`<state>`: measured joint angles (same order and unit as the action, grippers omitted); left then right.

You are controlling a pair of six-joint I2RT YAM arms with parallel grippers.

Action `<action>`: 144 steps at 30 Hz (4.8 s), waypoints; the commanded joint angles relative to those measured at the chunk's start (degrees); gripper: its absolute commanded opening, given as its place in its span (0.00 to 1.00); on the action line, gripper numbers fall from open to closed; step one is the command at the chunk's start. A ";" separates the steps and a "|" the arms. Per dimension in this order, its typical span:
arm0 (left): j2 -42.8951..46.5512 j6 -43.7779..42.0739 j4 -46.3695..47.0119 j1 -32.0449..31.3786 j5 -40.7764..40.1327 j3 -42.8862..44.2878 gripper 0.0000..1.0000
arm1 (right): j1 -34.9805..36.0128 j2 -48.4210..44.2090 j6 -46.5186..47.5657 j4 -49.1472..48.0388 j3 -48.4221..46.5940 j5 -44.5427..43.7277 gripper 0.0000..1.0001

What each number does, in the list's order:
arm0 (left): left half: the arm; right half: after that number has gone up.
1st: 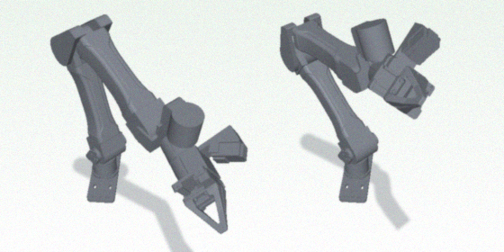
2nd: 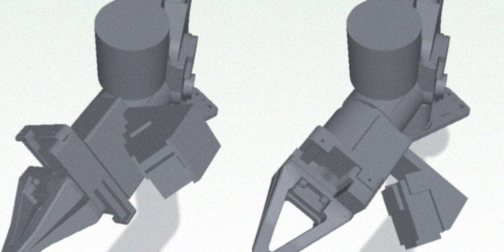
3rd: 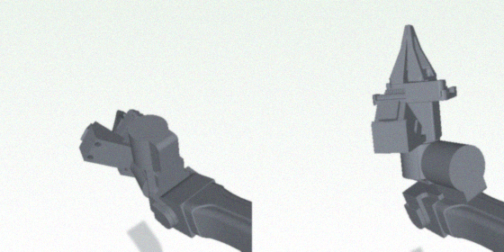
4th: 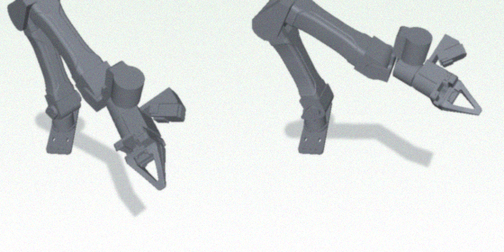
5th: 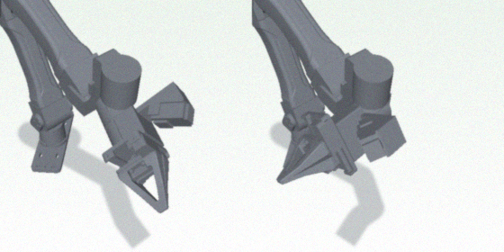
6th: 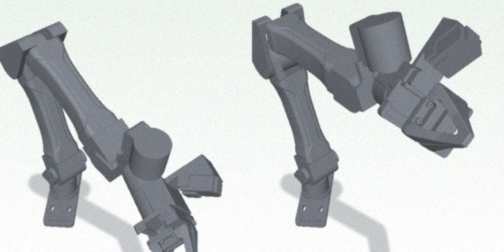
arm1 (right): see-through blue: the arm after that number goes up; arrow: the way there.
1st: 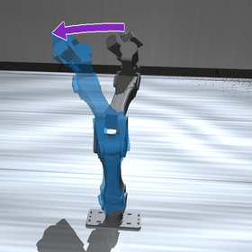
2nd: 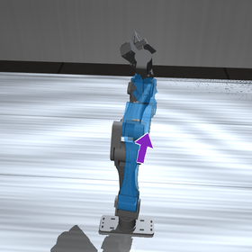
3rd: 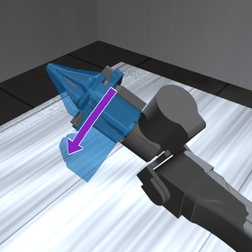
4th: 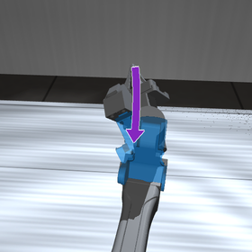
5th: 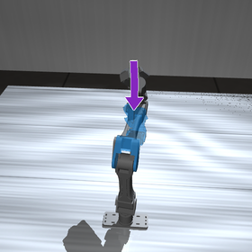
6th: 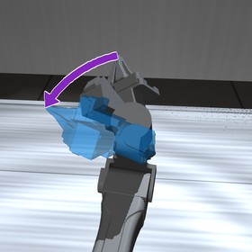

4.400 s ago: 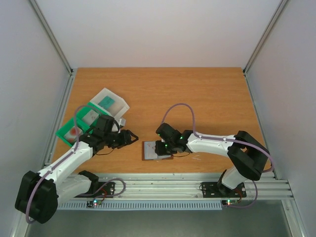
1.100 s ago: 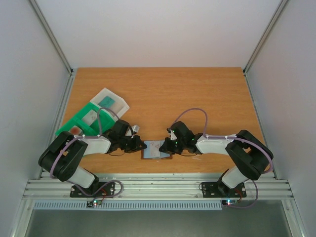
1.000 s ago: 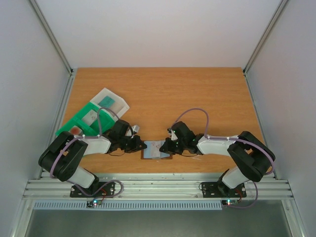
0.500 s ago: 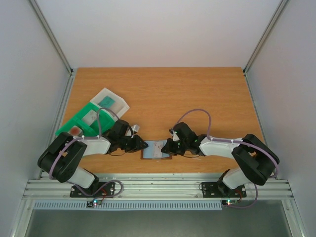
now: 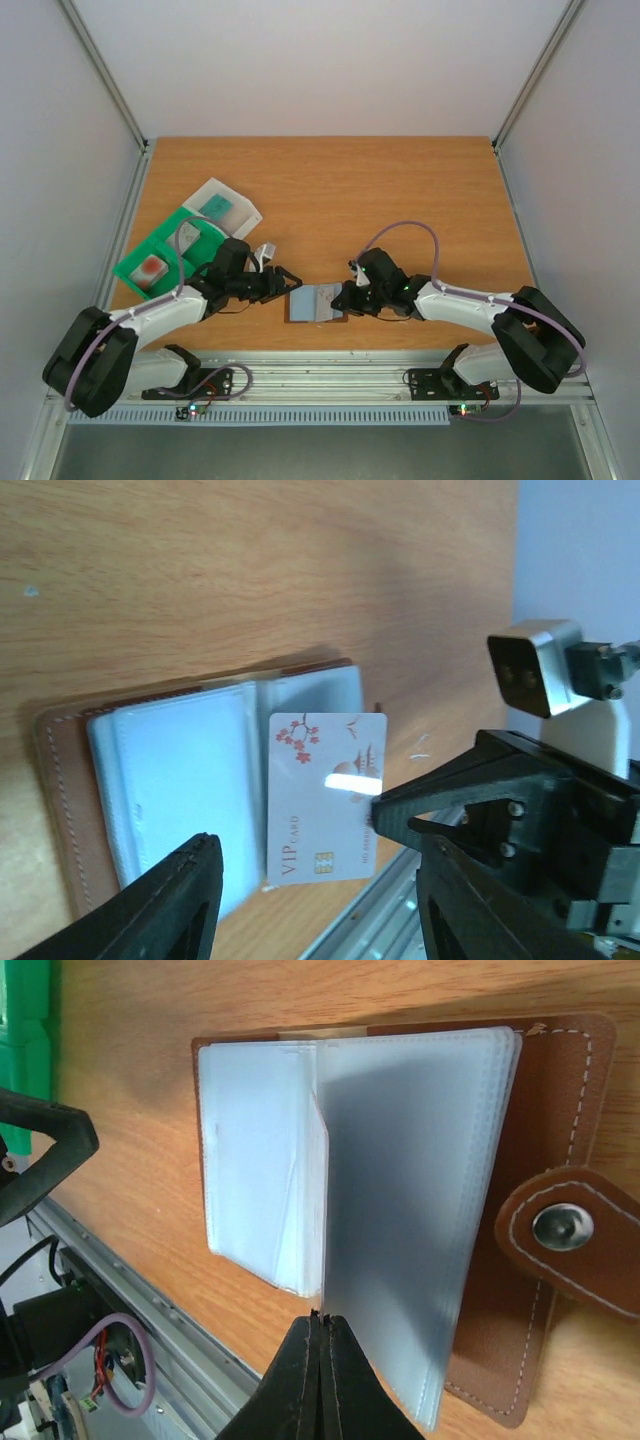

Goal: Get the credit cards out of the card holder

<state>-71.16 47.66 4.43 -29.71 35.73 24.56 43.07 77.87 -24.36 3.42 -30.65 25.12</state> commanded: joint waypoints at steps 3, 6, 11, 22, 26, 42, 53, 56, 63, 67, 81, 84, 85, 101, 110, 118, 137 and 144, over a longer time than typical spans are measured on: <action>7.13 3.38 -0.87 -0.26 0.22 -0.45 0.57 | -0.25 -5.09 -1.52 2.11 0.24 0.16 0.01; 10.27 5.43 -0.71 -0.26 -0.07 -1.16 0.59 | -0.22 -7.37 -2.40 2.29 0.24 0.33 0.01; 14.35 10.51 4.38 -0.26 0.50 -4.52 0.59 | -0.16 -10.48 -5.41 -0.92 1.17 1.72 0.01; 20.63 22.30 16.57 -0.27 0.81 -10.30 0.60 | -0.09 -15.54 -13.64 -9.66 0.59 3.22 0.01; 20.40 25.33 21.19 -0.34 1.23 -11.63 0.59 | 0.02 -16.15 -15.69 -11.71 -0.40 2.63 0.01; 20.44 31.43 29.20 -0.43 -0.25 -12.87 0.46 | 0.56 -14.03 -19.61 -16.29 -3.07 1.08 0.01; 18.80 31.89 30.68 -2.33 -0.45 -11.73 0.28 | 0.84 -12.83 -20.73 -18.84 -2.54 1.03 0.01; 18.55 32.27 31.97 -2.37 -0.28 -12.19 0.12 | 0.94 -12.68 -21.32 -19.67 -1.78 1.26 0.01; 18.85 30.01 30.67 -2.37 1.35 -11.24 0.00 | 1.01 -13.79 -18.87 -18.61 -1.07 3.57 0.11; 18.52 27.42 29.78 -2.37 5.57 -10.23 0.00 | 0.97 -16.60 -13.27 -13.43 -2.13 4.80 0.25; 24.00 13.63 9.35 -2.37 21.77 -2.45 0.00 | 0.82 -25.24 18.07 37.98 -24.21 1.73 0.57; 24.53 10.25 4.49 -2.37 24.18 0.01 0.00 | 0.72 -23.72 20.18 39.84 -26.54 4.46 0.60; 24.63 8.88 3.50 -2.37 24.94 0.39 0.00 | 0.74 -23.10 20.51 40.09 -27.10 5.15 0.61; 27.22 2.64 -3.03 -2.36 28.34 3.29 0.00 | 0.73 -17.54 16.98 30.51 -24.64 15.09 0.46; 27.56 2.00 -2.85 -2.36 29.02 2.91 0.01 | 0.79 -16.59 16.08 28.45 -24.34 16.81 0.35; 29.28 3.82 -3.09 -2.36 26.46 3.68 0.01 | 0.79 -19.49 12.83 26.06 -21.81 15.88 0.01; 42.72 16.35 -7.92 -2.37 -0.14 1.95 0.70 | 0.77 -22.44 -8.24 1.73 -15.82 9.00 0.01; 43.17 24.50 4.56 -2.37 0.64 -3.57 0.66 | 0.77 -22.55 -11.16 -2.05 -15.62 5.48 0.01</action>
<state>-28.47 66.26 -1.13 -31.97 36.91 24.08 43.77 56.03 -32.12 6.90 -46.52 33.26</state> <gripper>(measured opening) 0.681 0.025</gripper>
